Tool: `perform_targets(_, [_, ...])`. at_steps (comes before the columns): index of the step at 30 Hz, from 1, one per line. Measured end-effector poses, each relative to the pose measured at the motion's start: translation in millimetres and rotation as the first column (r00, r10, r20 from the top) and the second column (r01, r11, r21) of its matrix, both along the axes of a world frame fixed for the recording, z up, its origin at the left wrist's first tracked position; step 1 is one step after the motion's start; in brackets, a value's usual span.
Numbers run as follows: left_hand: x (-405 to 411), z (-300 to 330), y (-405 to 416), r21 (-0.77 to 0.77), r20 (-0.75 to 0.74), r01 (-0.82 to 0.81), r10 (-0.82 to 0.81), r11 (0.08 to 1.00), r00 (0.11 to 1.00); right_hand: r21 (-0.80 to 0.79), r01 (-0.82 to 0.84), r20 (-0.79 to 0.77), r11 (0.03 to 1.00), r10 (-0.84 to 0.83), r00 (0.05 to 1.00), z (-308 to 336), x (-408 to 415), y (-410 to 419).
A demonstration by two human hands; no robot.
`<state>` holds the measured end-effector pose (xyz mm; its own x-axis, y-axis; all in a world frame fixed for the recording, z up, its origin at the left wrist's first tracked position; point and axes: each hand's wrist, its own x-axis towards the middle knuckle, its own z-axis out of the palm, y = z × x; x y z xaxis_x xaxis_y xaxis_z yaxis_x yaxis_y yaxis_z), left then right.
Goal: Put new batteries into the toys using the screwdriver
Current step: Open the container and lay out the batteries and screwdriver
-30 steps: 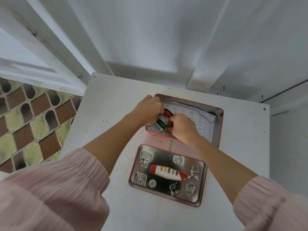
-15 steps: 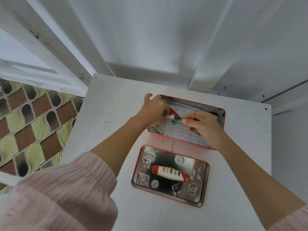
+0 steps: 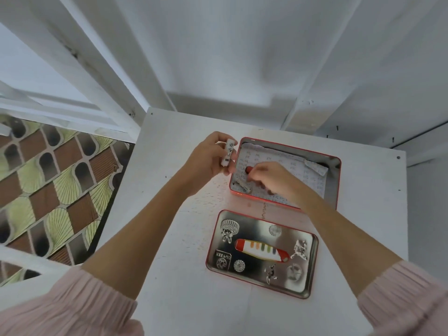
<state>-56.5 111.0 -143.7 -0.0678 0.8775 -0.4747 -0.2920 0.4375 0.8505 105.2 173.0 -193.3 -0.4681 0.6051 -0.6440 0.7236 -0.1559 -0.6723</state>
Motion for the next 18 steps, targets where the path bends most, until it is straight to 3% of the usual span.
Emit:
perform_targets(1, [-1.2,1.4,-2.0,-0.021,0.025,-0.022,0.023,1.0,0.999,0.139,-0.163,0.099,0.977,0.15,0.984,-2.9,-5.4,-0.1])
perform_targets(3, [-3.2,2.4,-5.5,-0.056,-0.024,-0.041,0.04,0.998,0.999,0.293,-0.335,0.261,0.895,0.262,0.929,-7.1,-11.9,2.0])
perform_targets(5, [-5.9,3.8,-9.6,-0.053,-0.17,-0.012,0.003,0.999,0.985,0.353,-0.421,0.349,0.836,0.3,0.888,-7.8,-18.1,1.0])
perform_targets(9, [-9.3,3.8,-12.8,-0.025,-0.373,0.033,-0.04,0.999,0.927,0.464,-0.624,0.497,0.629,0.398,0.771,-11.5,-25.9,-6.0])
perform_targets(11, [-7.9,1.8,-10.7,-0.013,-0.481,0.057,-0.056,0.998,0.875,0.467,-0.637,0.495,0.614,0.416,0.763,-12.6,-25.8,-6.0])
perform_targets(14, [0.0,-4.6,-4.7,0.015,-0.641,0.105,-0.071,0.994,0.764,0.389,-0.501,0.329,0.773,0.392,0.859,-5.7,-11.7,2.1])
perform_targets(16, [7.8,-9.8,1.8,0.015,-0.712,0.158,-0.101,0.987,0.695,0.316,-0.216,0.107,0.924,0.191,0.976,5.8,7.4,6.1])
perform_targets(18, [20.2,-16.4,11.7,-0.037,-0.762,0.246,-0.187,0.969,0.62,0.191,0.102,-0.087,0.976,-0.087,0.992,17.7,29.1,10.3])
